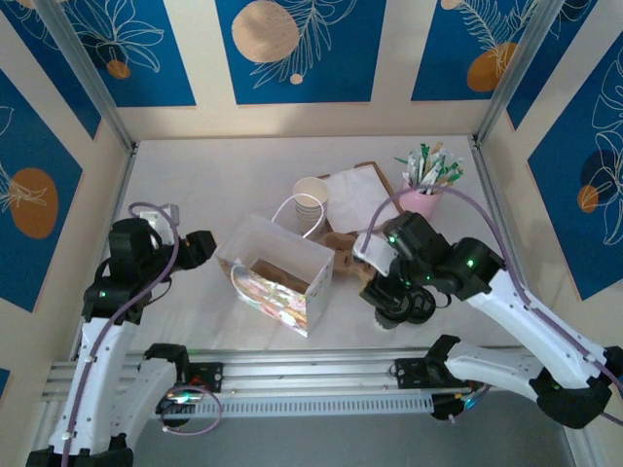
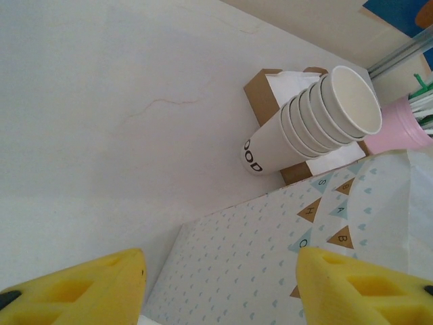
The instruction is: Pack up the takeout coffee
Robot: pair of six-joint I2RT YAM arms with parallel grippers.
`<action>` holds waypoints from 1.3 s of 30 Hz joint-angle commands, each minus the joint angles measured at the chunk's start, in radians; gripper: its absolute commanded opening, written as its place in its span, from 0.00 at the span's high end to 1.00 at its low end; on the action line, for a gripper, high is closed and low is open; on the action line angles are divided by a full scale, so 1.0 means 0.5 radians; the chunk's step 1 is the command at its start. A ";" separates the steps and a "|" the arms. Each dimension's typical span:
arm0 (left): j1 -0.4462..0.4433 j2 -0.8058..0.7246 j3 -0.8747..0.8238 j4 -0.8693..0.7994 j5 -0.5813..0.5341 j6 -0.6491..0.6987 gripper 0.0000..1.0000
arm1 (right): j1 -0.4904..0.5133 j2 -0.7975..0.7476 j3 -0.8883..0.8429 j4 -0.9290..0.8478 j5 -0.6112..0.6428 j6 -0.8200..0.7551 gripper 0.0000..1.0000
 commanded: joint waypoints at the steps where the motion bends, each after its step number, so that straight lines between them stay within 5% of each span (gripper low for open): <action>1: -0.018 0.021 0.029 -0.009 -0.016 0.098 0.39 | -0.142 -0.073 -0.119 -0.215 -0.217 -0.864 0.25; 11: -0.019 -0.078 -0.036 0.187 -0.033 0.195 0.37 | -0.676 -0.143 -0.325 -0.361 -0.664 -1.535 0.08; 12: -0.018 -0.090 -0.049 0.209 -0.043 0.199 0.37 | -0.704 -0.127 -0.332 -0.360 -0.662 -1.550 0.00; 39: -0.018 -0.122 -0.147 0.359 -0.013 0.188 0.36 | -0.758 0.166 -0.346 -0.254 -0.322 -1.733 0.00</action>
